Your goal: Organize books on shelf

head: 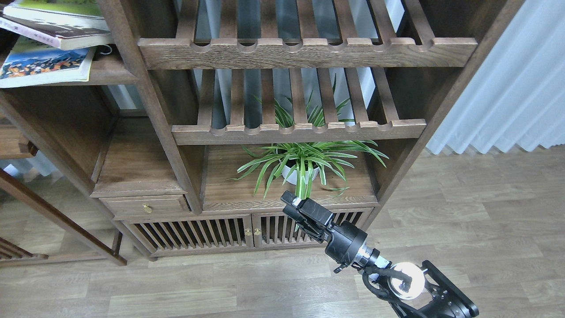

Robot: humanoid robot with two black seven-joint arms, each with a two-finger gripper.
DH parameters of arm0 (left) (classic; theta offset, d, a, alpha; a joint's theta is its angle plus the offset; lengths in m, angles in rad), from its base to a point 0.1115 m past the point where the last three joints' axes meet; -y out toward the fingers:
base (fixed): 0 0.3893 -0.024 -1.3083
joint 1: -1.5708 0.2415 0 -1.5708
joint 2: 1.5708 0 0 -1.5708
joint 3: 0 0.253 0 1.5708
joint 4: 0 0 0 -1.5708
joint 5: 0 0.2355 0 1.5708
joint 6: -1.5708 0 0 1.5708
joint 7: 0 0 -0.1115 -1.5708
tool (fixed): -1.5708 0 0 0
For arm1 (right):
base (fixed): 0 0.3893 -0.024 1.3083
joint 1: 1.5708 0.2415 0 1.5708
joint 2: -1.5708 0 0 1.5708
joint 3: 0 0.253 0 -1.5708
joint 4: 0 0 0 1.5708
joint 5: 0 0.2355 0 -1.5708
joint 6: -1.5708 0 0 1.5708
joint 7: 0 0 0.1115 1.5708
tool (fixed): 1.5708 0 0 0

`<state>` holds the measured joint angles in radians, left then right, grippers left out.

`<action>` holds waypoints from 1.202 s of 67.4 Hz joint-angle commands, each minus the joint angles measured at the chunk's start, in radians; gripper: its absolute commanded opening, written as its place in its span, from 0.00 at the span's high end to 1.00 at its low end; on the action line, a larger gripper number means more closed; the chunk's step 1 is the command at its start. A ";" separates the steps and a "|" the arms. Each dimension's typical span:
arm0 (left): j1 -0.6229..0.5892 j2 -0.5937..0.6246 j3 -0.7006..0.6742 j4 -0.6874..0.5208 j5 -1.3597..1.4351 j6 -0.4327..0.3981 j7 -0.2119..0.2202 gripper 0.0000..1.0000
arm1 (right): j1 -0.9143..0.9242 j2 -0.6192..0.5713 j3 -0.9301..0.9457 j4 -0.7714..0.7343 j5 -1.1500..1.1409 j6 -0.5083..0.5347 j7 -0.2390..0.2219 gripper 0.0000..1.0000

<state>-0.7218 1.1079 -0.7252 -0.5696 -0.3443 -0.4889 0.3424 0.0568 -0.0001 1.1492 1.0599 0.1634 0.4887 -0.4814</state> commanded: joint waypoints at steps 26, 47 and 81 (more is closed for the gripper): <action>0.288 -0.430 -0.014 -0.013 -0.097 0.000 -0.029 0.01 | -0.002 0.000 0.003 0.002 -0.001 0.000 0.000 0.17; 0.363 -0.663 -0.014 -0.127 -0.097 0.000 -0.028 0.01 | -0.008 0.000 -0.043 0.018 -0.001 0.000 0.000 0.01; 0.369 -0.800 -0.019 -0.224 -0.097 0.000 -0.028 0.01 | 0.006 0.000 -0.072 0.048 0.001 0.000 0.001 0.01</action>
<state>-0.3488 0.3184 -0.7432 -0.7908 -0.4425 -0.4885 0.3126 0.0611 -0.0001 1.0775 1.1072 0.1637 0.4887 -0.4803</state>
